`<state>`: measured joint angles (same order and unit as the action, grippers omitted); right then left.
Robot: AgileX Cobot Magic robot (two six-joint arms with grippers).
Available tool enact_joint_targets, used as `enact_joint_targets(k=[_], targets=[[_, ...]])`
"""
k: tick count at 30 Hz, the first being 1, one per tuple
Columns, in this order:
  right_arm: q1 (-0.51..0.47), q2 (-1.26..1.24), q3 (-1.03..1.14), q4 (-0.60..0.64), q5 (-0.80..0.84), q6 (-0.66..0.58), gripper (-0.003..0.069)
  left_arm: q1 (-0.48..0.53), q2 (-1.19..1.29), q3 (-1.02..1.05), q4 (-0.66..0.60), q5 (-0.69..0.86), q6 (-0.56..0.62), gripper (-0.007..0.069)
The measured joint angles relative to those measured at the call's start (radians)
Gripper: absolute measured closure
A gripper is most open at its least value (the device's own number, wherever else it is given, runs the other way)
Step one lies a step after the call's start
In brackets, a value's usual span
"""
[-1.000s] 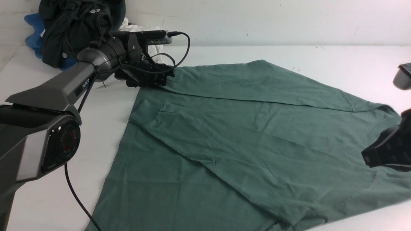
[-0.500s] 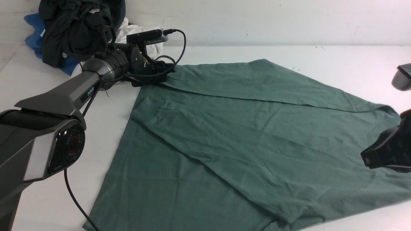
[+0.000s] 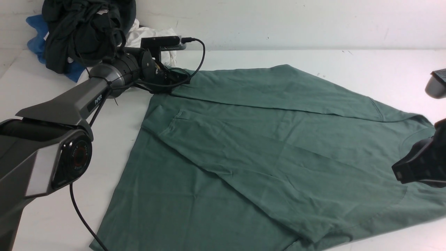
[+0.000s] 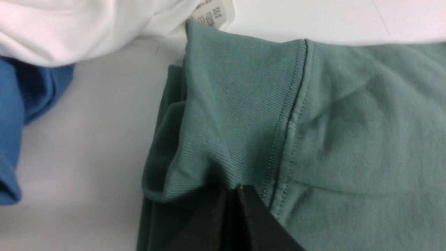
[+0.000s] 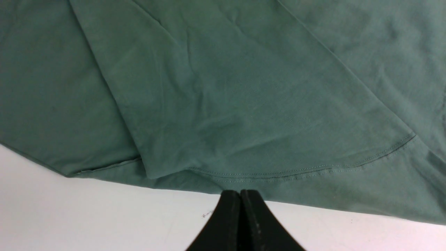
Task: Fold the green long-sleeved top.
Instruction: Use the left arm to clamp the cuff farthest from it, then use the left arm to drag and drop the cuff onto the cuff closest to the left arm
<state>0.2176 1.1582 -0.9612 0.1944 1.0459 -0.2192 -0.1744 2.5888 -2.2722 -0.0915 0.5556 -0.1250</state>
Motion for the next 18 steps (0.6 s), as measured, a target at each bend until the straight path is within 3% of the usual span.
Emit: enact_joint_targets(k=[13,18], targets=[[0.0,0.0,0.0,-0.002,0.001,0.0,0.0674,-0.016,-0.138,0.0,0.001,0.117,0.176,0.062],[0.0,0.0,0.0,-0.004,0.002,0.0,0.0674,-0.049,-0.187,0.0,0.054,0.243,0.229,0.062]])
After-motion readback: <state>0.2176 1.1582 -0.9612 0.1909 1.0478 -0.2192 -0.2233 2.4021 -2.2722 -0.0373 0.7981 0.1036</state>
